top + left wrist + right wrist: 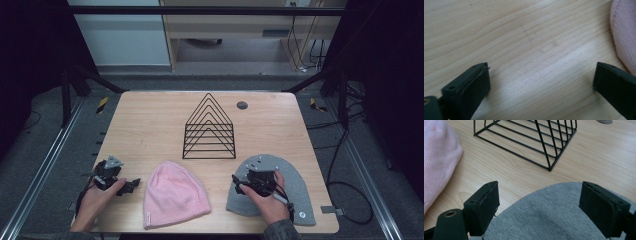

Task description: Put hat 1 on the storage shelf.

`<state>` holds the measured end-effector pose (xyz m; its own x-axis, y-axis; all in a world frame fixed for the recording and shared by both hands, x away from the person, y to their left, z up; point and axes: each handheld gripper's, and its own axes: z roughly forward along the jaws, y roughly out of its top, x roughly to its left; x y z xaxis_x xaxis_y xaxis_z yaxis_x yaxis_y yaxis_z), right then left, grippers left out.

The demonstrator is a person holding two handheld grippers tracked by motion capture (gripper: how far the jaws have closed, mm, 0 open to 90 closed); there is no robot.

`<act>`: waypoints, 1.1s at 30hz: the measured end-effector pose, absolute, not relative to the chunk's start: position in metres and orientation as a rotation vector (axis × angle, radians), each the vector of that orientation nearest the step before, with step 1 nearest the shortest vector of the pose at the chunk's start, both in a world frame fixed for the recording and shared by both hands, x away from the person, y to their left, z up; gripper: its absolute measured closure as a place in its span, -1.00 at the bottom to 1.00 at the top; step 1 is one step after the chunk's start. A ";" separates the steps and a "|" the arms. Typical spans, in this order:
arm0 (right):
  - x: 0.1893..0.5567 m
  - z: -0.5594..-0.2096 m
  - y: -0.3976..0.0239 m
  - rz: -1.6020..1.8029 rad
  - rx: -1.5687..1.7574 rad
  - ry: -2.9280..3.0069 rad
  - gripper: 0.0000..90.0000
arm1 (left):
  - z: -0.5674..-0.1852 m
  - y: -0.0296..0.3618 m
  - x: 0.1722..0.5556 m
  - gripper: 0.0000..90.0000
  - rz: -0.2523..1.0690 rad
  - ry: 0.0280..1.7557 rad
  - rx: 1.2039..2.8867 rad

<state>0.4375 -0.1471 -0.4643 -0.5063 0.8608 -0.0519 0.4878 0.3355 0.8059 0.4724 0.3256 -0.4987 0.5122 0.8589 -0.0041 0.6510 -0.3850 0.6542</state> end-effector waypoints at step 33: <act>0.432 -0.463 -0.139 1.037 1.147 2.157 -0.42 | -0.453 0.253 0.475 -0.25 0.352 1.056 2.203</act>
